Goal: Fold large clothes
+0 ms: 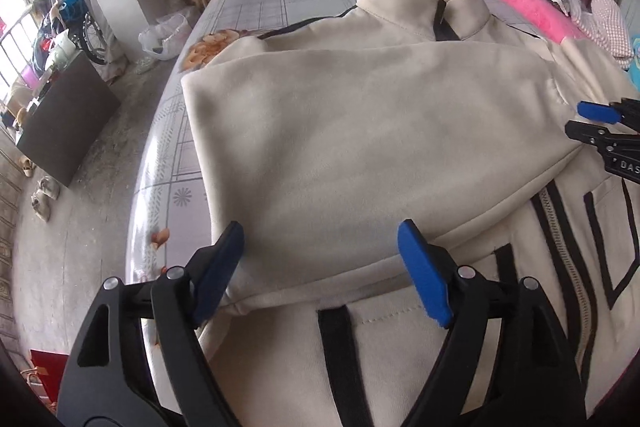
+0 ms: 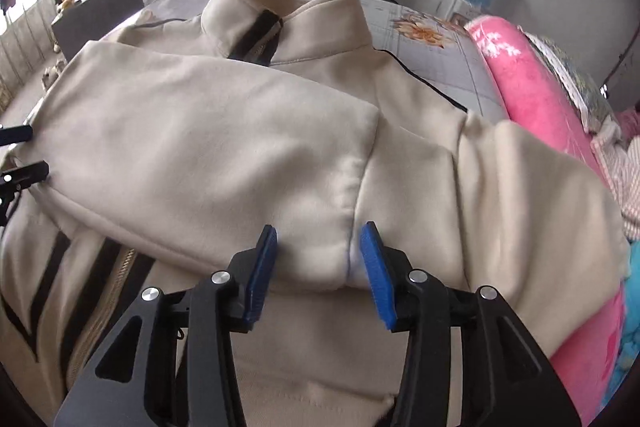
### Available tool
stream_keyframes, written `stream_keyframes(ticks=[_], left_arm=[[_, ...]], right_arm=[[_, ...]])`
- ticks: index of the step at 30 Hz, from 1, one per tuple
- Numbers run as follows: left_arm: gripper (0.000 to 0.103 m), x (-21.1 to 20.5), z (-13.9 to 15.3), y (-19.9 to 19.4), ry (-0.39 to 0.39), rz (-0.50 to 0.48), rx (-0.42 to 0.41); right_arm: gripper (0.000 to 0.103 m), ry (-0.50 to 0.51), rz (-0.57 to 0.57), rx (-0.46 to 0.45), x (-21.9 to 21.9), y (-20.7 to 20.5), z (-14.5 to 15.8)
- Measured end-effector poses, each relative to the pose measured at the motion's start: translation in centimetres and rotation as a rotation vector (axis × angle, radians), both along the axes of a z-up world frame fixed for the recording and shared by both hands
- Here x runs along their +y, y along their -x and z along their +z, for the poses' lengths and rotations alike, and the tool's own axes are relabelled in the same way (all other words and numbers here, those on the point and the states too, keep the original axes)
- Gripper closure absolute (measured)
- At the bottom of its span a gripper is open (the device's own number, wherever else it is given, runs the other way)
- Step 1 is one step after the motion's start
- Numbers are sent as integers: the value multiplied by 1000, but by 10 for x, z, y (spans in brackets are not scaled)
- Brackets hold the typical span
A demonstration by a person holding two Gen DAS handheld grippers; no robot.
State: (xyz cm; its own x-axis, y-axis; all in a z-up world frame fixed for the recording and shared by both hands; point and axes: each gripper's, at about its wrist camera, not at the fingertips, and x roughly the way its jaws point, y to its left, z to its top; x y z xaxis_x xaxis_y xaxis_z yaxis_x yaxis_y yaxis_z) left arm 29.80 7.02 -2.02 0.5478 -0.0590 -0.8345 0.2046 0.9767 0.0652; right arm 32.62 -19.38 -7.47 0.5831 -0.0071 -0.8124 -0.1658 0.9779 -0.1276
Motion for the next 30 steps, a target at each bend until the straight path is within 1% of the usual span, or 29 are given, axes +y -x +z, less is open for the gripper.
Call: stream_keyframes(ticks=[1, 2, 4, 7, 10, 11, 13, 14, 17, 18, 19, 20, 21, 23, 24, 26, 30], left_arm=[[22, -1, 6, 3, 5, 1, -7], [20, -2, 14, 6, 9, 0, -20], [19, -8, 29, 11, 3, -10, -51], [16, -20, 39, 9, 24, -25, -50], [16, -37, 39, -1, 53, -28, -36], [16, -43, 38, -4, 55, -33, -39], [15, -61, 32, -13, 48, -51, -39], [15, -70, 27, -17, 40, -65, -33], [15, -95, 4, -32, -20, -103, -5], [15, -101, -4, -35, -39, -111, 9], [12, -106, -13, -38, -56, -113, 19], [9, -104, -12, -36, -47, -94, -20], [9, -103, -13, -35, -32, -89, -29], [8, -97, -16, -37, 9, -80, -12], [8, -92, -19, -38, 47, -74, 1], [7, -90, -20, -37, 43, -83, -18], [7, -89, -22, -35, 44, -87, -37]], right_arm=[[58, -24, -3, -3, -4, 7, 7], [56, -33, -8, -8, -6, 14, 12], [41, -46, -34, -24, -16, 32, 21], [35, -72, -74, -19, -38, 56, 23], [29, -75, -113, 4, -53, 73, 15], [27, -70, -121, 10, -56, 78, 12], [20, -50, -125, 16, -62, 87, 3], [19, -38, -128, 22, -64, 91, -3], [14, -26, -140, 58, -68, 93, -21], [11, -21, -136, 58, -68, 94, -25], [6, -15, -131, 42, -66, 96, -26], [6, -5, -124, 33, -65, 97, -27], [6, 1, -118, 29, -63, 98, -27], [6, -17, -118, 23, -65, 99, -28], [6, -38, -118, 28, -68, 99, -29], [6, -64, -116, 41, -72, 97, -29], [6, -48, -62, 73, -70, 97, -26]])
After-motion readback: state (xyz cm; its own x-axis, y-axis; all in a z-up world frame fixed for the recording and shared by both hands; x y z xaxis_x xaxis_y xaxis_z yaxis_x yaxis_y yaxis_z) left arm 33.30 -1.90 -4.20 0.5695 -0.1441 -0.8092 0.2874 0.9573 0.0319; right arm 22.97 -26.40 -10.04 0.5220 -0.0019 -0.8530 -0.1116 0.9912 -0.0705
